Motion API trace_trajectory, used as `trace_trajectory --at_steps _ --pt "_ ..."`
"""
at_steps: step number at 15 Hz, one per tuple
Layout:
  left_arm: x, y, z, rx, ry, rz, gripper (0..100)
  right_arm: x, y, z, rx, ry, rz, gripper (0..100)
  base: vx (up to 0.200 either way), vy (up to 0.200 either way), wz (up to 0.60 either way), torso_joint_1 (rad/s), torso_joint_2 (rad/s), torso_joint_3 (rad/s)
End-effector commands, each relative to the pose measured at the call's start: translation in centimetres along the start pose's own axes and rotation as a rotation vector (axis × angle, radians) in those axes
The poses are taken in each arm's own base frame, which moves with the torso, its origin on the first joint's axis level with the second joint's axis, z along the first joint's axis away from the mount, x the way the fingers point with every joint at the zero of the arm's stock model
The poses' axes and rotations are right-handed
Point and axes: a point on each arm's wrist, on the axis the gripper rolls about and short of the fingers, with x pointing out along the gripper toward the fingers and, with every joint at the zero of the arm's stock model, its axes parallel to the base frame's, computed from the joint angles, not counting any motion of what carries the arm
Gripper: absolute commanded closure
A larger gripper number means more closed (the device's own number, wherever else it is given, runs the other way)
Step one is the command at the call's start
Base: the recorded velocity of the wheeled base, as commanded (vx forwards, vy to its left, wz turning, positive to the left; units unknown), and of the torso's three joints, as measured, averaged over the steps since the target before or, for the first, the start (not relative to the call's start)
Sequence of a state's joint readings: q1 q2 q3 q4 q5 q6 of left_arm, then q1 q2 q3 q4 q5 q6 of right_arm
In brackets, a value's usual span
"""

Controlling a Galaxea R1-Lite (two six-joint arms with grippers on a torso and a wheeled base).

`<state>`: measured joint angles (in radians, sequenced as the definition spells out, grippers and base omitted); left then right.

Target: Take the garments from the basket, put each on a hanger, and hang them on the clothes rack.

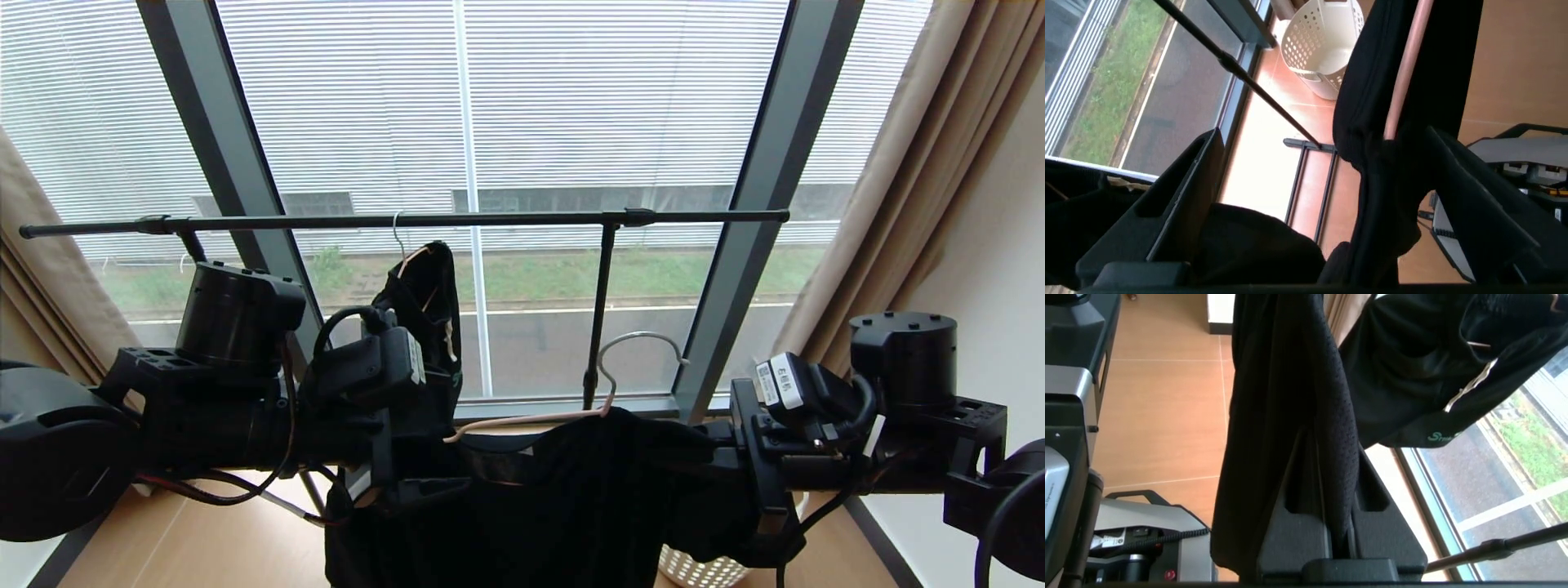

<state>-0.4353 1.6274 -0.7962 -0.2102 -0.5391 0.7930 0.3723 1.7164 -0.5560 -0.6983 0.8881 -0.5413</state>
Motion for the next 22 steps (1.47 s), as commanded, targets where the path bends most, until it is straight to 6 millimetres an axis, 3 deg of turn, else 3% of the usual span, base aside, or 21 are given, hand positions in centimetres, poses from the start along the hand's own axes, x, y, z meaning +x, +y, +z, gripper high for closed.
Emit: trace_trajectory --at_steps 1,7,8,21,22 --pt "0.4 0.1 -0.1 -0.001 0.002 -0.007 0 0.1 0.0 0.0 0.0 0.0 0.002 100 0.0 0.0 0.0 0.0 0.0 0.0" --pt "0.7 0.0 0.2 0.005 -0.004 -0.019 0 0.3 0.2 -0.2 0.006 0.006 0.012 100 0.0 0.0 0.0 0.0 0.0 0.0" --pt "0.7 0.0 0.2 0.006 -0.006 -0.019 100 0.5 0.3 -0.2 0.006 0.006 0.02 100 0.0 0.0 0.0 0.0 0.0 0.0" --pt "0.6 -0.2 0.1 0.01 -0.01 -0.024 100 1.1 -0.1 -1.1 0.043 0.025 0.026 100 0.0 0.0 0.0 0.0 0.0 0.0" --pt "0.5 -0.2 0.2 0.008 -0.011 -0.023 100 1.0 -0.1 -1.0 0.043 0.023 0.025 0 0.0 0.0 0.0 0.0 0.0 0.0"
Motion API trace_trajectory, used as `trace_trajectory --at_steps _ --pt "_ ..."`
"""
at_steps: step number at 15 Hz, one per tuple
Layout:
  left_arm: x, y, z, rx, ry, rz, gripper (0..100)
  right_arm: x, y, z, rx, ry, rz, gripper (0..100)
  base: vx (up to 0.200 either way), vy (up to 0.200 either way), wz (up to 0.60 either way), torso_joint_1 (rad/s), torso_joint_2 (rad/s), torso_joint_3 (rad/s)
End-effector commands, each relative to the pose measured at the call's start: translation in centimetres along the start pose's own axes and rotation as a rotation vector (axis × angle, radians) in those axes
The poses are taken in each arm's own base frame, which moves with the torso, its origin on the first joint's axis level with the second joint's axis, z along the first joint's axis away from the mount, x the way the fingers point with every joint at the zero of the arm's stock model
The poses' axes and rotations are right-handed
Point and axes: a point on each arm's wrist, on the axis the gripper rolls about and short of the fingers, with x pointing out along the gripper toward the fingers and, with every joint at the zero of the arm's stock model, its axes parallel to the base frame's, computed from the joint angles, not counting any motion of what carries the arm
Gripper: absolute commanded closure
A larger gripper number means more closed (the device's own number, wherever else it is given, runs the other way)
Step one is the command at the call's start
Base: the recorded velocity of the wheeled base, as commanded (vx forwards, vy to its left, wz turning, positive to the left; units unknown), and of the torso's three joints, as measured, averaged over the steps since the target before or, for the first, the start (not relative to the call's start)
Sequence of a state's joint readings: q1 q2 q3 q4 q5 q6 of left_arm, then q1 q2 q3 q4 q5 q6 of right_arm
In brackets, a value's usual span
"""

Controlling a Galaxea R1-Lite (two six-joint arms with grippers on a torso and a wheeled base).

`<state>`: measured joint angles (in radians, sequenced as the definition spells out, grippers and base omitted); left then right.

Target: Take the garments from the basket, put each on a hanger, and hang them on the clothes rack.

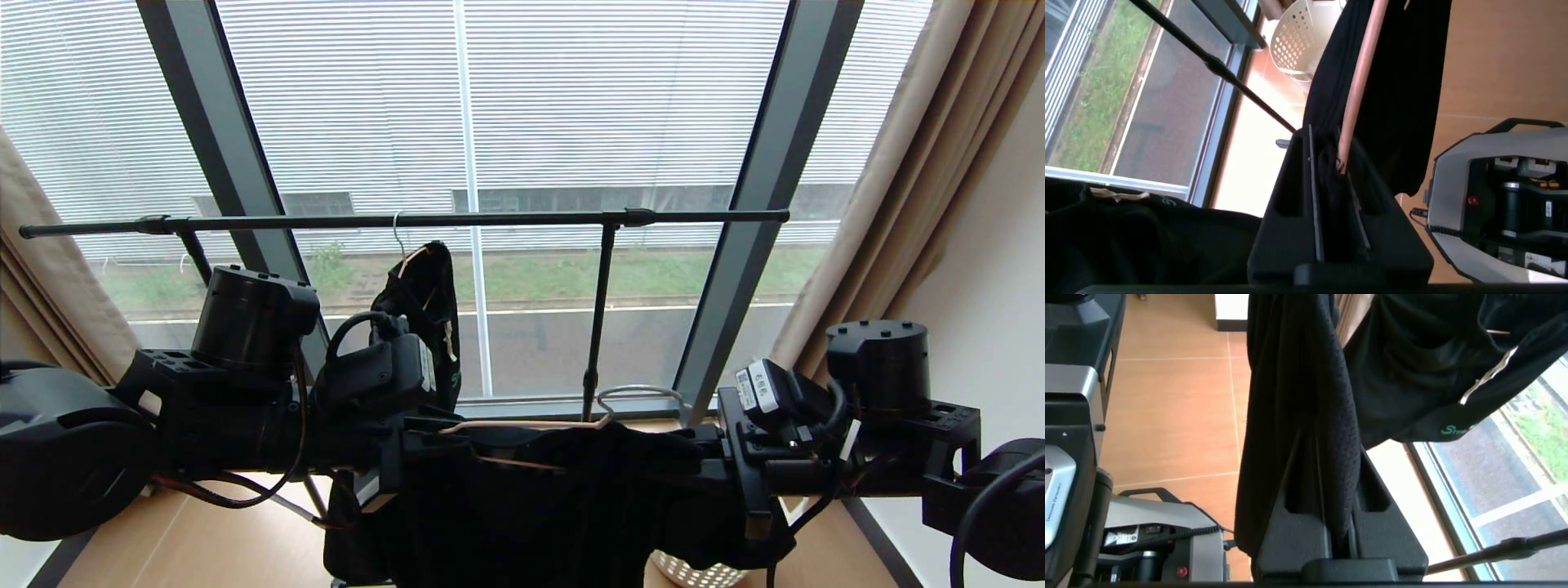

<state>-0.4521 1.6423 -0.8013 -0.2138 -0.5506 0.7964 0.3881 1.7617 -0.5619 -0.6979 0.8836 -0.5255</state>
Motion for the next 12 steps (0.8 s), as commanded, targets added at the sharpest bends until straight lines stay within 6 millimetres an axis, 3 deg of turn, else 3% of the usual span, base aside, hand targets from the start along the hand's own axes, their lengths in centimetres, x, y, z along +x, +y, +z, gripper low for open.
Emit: trace_trajectory --at_steps 1,12 --pt "-0.1 0.0 0.0 -0.002 0.0 0.003 100 -0.2 -0.1 -0.2 -0.001 0.004 -0.006 0 0.0 0.0 0.0 0.0 0.0 0.0" --pt "-2.1 -1.5 -0.4 -0.116 -0.032 -0.023 100 -2.2 -2.5 -1.0 -0.014 -0.018 -0.067 0 0.0 0.0 0.0 0.0 0.0 0.0"
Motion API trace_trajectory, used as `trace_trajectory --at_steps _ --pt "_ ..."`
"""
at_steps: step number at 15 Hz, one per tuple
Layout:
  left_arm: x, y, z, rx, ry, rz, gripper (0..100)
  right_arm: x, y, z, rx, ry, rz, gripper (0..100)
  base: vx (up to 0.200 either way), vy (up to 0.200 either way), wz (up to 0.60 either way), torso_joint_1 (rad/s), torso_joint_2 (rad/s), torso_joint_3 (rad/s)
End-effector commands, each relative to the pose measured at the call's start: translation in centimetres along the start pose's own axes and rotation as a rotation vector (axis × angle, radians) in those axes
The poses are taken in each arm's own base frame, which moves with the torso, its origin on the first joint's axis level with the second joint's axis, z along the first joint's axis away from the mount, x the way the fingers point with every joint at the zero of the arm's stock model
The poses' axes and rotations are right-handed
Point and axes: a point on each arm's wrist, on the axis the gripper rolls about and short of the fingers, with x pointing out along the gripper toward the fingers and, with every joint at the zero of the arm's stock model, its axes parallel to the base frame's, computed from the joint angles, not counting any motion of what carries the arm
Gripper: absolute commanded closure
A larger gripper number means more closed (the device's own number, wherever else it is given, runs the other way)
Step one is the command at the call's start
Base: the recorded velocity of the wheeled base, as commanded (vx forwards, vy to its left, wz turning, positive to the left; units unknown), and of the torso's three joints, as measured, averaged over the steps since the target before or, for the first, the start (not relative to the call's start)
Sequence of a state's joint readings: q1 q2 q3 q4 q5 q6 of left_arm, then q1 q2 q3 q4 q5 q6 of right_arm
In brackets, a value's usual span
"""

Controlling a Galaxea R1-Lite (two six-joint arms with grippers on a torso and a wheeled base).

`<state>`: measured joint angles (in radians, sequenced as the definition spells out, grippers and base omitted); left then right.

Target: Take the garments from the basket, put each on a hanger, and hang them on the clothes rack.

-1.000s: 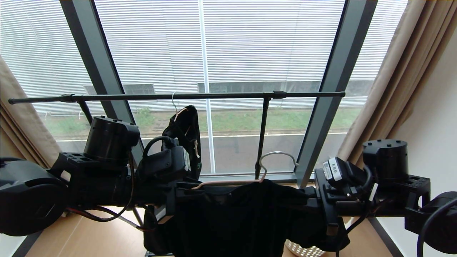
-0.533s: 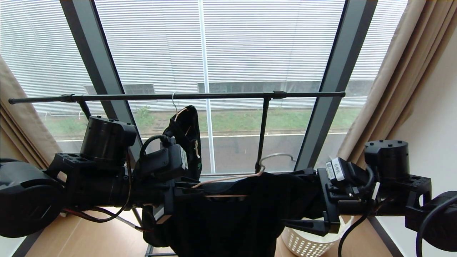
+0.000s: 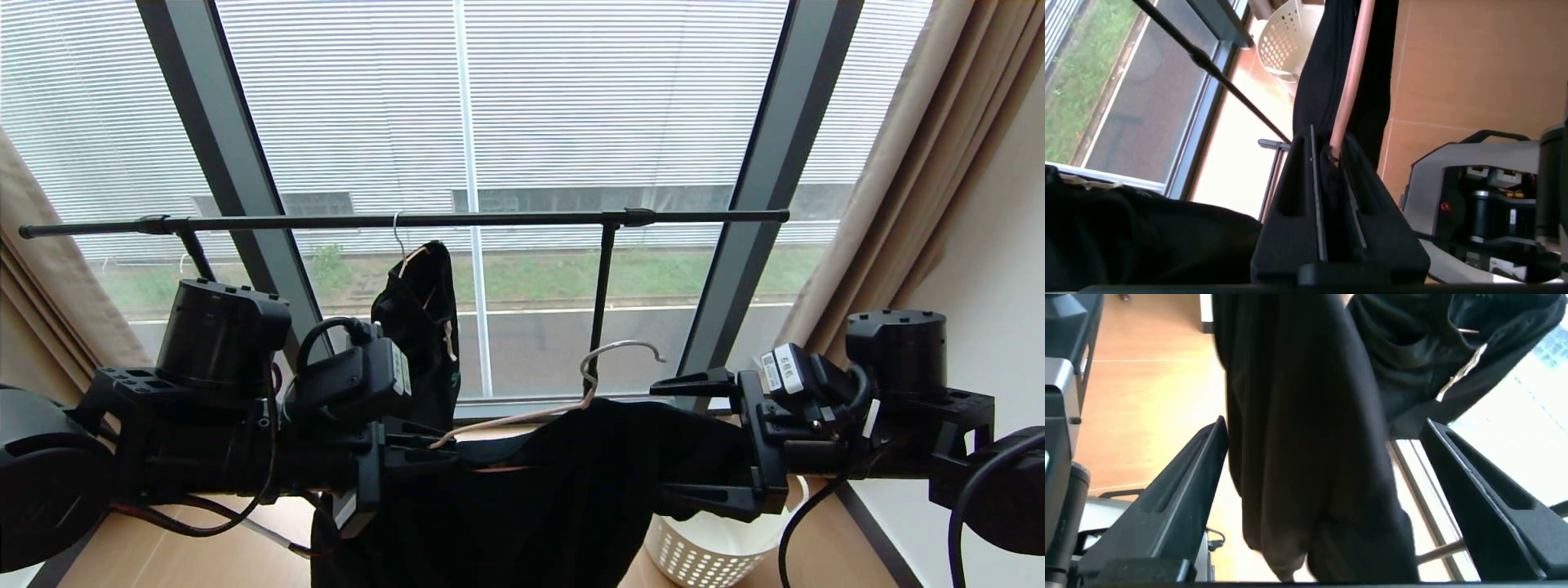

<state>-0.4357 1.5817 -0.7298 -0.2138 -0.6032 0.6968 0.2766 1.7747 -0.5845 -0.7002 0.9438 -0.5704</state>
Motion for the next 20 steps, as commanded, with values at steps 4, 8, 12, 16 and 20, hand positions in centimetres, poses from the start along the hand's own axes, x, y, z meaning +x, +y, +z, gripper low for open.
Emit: trace_trajectory --at_steps 4,8,12,16,20 --pt "-2.7 -0.3 -0.9 -0.048 -0.023 0.043 100 -0.4 -1.0 -0.7 0.018 0.01 -0.031 0 0.0 0.0 0.0 0.0 0.0 0.0" --pt "-3.5 -0.5 -1.3 -0.112 -0.029 0.057 100 -0.3 -1.3 -1.2 0.032 0.019 -0.035 0 0.0 0.0 0.0 0.0 0.0 0.0" --pt "-4.1 -0.4 -1.7 -0.132 -0.026 0.08 100 -0.2 -2.1 -2.2 0.055 0.033 -0.045 0 0.0 0.0 0.0 0.0 0.0 0.0" --pt "-4.6 -0.7 -1.5 -0.174 -0.037 0.09 100 0.3 -2.9 -3.5 0.086 0.053 -0.046 0 0.0 0.0 0.0 0.0 0.0 0.0" --pt "-4.8 -1.2 -1.8 -0.18 -0.035 0.086 100 0.3 -4.0 -4.1 0.096 0.056 -0.068 100 0.0 0.0 0.0 0.0 0.0 0.0"
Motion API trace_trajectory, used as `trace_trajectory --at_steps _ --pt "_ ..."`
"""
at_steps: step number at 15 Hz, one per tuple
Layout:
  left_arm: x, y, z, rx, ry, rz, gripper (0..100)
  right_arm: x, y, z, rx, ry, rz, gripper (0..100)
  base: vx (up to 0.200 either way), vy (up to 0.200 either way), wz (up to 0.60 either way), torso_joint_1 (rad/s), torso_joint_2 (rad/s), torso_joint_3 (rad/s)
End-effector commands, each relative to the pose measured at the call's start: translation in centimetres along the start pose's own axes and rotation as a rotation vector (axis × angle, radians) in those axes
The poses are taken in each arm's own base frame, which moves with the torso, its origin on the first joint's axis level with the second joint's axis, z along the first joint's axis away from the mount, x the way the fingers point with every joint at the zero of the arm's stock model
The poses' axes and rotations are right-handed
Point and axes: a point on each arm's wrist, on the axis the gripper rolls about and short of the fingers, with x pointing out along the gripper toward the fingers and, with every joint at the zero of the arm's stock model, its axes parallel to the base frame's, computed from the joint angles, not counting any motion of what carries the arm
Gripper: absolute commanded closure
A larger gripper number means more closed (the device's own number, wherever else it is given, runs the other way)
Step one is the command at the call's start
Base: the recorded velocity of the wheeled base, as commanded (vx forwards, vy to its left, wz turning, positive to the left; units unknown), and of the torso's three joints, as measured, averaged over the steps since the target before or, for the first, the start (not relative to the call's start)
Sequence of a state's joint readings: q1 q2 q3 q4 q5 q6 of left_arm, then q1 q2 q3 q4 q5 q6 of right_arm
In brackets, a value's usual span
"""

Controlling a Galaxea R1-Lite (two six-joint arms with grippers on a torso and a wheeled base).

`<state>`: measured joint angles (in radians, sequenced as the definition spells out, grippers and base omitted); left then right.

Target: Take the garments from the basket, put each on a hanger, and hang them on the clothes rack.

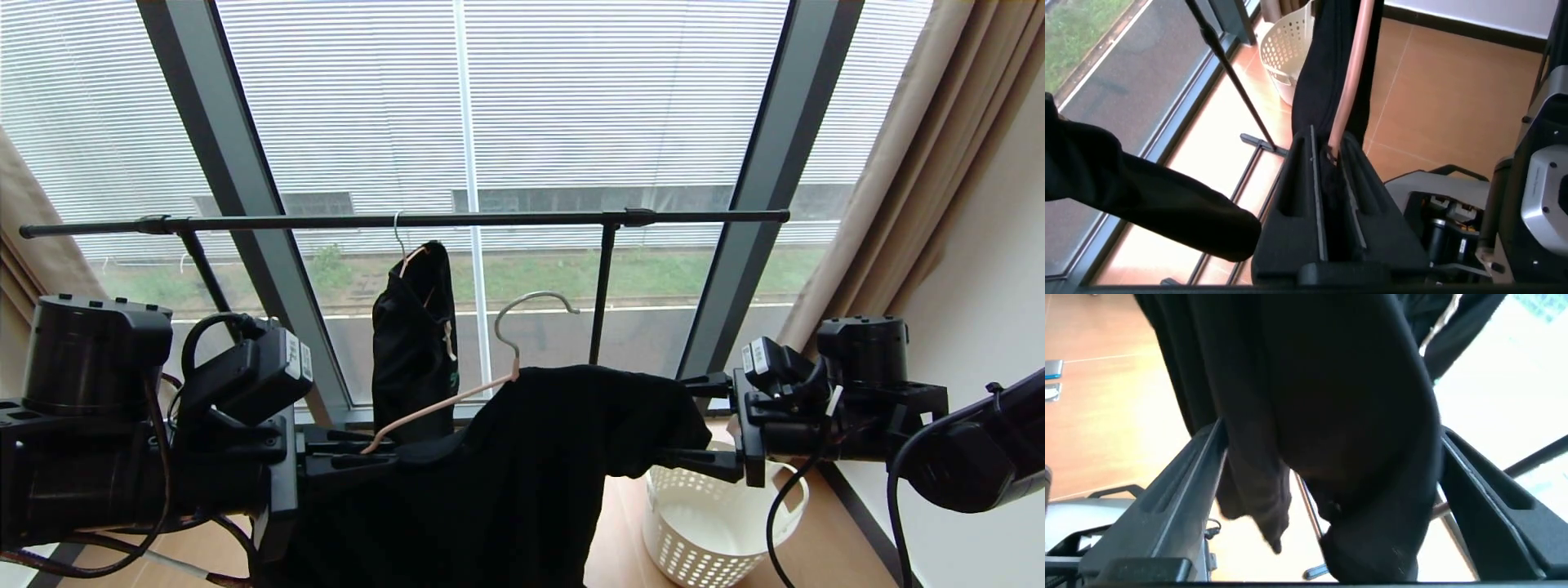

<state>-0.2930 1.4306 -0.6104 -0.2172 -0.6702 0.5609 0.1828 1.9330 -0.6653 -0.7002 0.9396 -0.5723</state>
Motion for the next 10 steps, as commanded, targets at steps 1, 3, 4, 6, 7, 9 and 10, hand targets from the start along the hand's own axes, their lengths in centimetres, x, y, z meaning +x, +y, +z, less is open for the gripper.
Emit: trace_trajectory --at_steps 1,3,4,6,7,9,10 --pt "-0.2 -0.2 0.0 0.004 -0.003 0.002 100 0.1 -0.4 -0.3 0.006 0.003 -0.004 100 0.0 0.0 0.0 0.0 0.0 0.0" --pt "-0.3 -0.3 -0.1 -0.002 -0.003 0.003 100 -0.2 -0.8 -0.3 0.006 0.0 -0.021 100 0.0 0.0 0.0 0.0 0.0 0.0" --pt "-0.4 -0.4 0.0 -0.008 -0.007 0.004 100 -0.5 -1.0 -0.4 0.008 0.0 -0.031 100 0.0 0.0 0.0 0.0 0.0 0.0" --pt "-0.5 -0.5 0.0 -0.017 -0.007 0.004 100 -0.9 -1.5 -0.3 0.004 -0.004 -0.051 100 0.0 0.0 0.0 0.0 0.0 0.0" --pt "-0.6 -0.6 0.0 -0.017 -0.009 0.006 100 -1.2 -1.7 -0.3 0.005 -0.004 -0.061 100 0.0 0.0 0.0 0.0 0.0 0.0" --pt "-0.8 -0.8 0.0 -0.02 -0.011 0.007 100 -1.6 -2.1 -0.3 0.006 -0.007 -0.078 100 0.0 0.0 0.0 0.0 0.0 0.0" --pt "-0.8 -0.8 0.0 -0.023 -0.013 0.007 100 -1.6 -2.1 -0.3 0.006 -0.007 -0.08 100 0.0 0.0 0.0 0.0 0.0 0.0"
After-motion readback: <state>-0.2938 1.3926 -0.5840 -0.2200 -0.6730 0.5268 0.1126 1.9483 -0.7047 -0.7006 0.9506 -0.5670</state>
